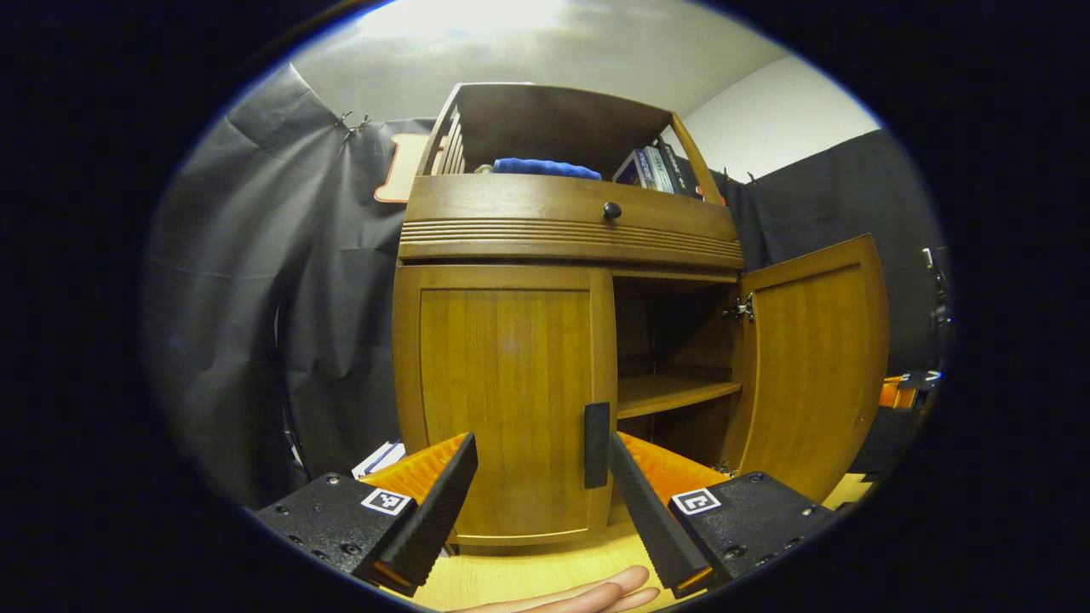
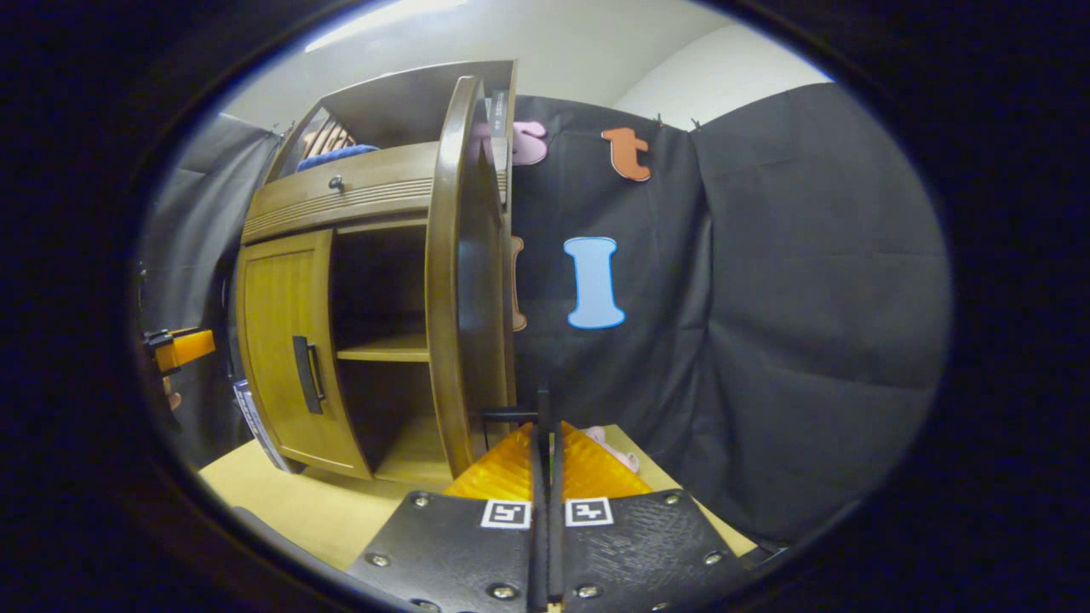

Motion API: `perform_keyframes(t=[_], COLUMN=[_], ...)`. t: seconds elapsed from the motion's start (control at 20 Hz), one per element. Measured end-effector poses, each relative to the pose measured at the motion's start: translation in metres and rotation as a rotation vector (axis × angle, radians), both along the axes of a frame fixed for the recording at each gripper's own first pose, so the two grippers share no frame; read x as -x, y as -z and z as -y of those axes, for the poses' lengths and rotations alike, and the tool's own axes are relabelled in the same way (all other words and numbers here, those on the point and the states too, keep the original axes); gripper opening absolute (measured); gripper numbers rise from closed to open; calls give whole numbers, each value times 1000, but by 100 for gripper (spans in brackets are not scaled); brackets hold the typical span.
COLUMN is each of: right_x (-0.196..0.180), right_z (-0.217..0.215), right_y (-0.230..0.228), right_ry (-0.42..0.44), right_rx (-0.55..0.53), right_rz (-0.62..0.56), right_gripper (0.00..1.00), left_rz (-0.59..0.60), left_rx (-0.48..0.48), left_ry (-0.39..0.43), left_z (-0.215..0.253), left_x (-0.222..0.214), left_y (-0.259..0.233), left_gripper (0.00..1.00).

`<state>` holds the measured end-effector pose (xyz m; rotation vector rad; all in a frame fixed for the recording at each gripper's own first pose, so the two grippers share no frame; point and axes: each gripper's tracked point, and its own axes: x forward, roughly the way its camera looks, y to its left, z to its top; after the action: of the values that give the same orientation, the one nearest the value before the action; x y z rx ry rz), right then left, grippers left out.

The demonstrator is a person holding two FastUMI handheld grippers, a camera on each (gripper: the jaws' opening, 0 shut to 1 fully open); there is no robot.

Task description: Open the right door of the double-door shoe cabinet with the right hand, and open the left door with the left hand.

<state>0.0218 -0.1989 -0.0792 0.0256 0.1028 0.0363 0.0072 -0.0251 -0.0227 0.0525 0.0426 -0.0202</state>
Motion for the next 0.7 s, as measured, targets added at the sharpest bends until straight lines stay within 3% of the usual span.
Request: perform_keyframes(t=[0.4, 0.7], right_x=[-15, -17], right_z=[29, 29], right_y=[1, 2], right_ry=[-155, -168], right_rx=[-24, -31], right_rz=[17, 1], right_gripper=[1, 1], left_rz=[-36, -7], left_rx=[-7, 11], left_ry=[0, 24], left_z=[10, 15], left_x=[-8, -6], left_y=[9, 3], left_gripper=[95, 92])
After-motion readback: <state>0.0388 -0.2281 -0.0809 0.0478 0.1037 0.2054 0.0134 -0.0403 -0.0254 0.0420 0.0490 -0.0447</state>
